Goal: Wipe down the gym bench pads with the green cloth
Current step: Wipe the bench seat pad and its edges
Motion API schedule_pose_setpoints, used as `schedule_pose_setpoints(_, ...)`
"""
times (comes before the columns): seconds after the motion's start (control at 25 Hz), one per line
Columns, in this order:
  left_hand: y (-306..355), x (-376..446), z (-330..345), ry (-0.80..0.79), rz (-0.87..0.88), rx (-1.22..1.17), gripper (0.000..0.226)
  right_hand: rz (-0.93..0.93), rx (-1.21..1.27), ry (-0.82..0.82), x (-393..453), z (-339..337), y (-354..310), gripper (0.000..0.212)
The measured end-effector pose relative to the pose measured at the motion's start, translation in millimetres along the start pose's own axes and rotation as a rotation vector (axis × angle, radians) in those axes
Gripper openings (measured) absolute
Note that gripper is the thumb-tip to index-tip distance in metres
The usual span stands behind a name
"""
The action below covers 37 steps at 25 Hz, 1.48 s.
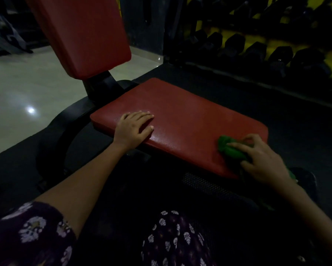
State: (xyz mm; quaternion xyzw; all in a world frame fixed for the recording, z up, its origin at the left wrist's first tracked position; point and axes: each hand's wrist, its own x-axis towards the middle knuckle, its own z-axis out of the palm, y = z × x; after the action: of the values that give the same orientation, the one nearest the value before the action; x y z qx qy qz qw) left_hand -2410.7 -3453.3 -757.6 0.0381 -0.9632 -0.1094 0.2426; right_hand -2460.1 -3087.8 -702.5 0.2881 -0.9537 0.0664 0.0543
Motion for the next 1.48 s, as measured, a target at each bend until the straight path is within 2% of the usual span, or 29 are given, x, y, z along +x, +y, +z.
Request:
schedule_pose_setpoints(0.08, 0, -1, -2, -0.011, 0.007, -0.003, 0.063, 0.164, 0.012, 0.018, 36, 3, 18, 0.049)
schedule_pose_setpoints(0.16, 8, 3, -7, -0.051, -0.015, 0.019, 0.068, 0.207, -0.019, 0.021, 59, 1, 16, 0.046)
schedule_pose_setpoints(0.24, 28, 16, -12, -0.142, -0.145, 0.076, 0.066, 0.174, -0.028, -0.023, 57, 0, 5, 0.047)
schedule_pose_setpoints(0.32, 64, 31, -13, -0.204, -0.286, 0.075, 0.057, 0.043, -0.086, -0.053, 33, -3, -15, 0.051)
schedule_pose_setpoints(0.36, 85, 36, -9, -0.215, -0.277, 0.039, 0.054, -0.043, -0.103, -0.05, 19, -3, -23, 0.054)
schedule_pose_setpoints(0.44, 120, 36, 3, -0.259, -0.144, -0.033, 0.056, -0.141, -0.112, -0.044, 9, -4, -24, 0.057)
schedule_pose_setpoints(0.56, 137, 30, 20, -0.393, -0.024, -0.02, 0.065, 0.012, -0.12, -0.035, 46, -7, 13, 0.054)
schedule_pose_setpoints(0.68, 133, 28, 28, -0.34, -0.036, -0.042, 0.064, 0.238, -0.107, -0.017, 93, 2, 50, 0.049)
schedule_pose_setpoints(0.76, 132, 27, 31, -0.251, -0.043, -0.101, 0.057, 0.287, -0.12, 0.006, 121, 10, 55, 0.047)
schedule_pose_setpoints(0.84, 131, 27, 35, -0.143, -0.048, -0.199, 0.05, 0.253, -0.125, 0.013, 150, 13, 44, 0.046)
schedule_pose_setpoints(0.92, 133, 25, 36, -0.057, -0.053, -0.308, 0.055, 0.183, -0.115, 0.01, 184, 19, 23, 0.045)
schedule_pose_setpoints(1.08, 129, 23, 38, 0.012, -0.031, -0.364, 0.061, 0.076, -0.084, -0.002, 232, 30, -21, 0.043)
schedule_pose_setpoints(1.28, 124, 24, 39, 0.058, -0.034, -0.394, 0.06, 0.019, -0.053, -0.087, 214, 22, 18, 0.043)
schedule_pose_setpoints(1.4, 123, 24, 37, 0.036, -0.052, -0.405, 0.059, 0.109, -0.028, -0.088, 173, 14, 70, 0.044)
schedule_pose_setpoints(1.48, 123, 23, 37, 0.029, -0.075, -0.433, 0.051, 0.222, 0.034, -0.057, 143, 10, 96, 0.045)
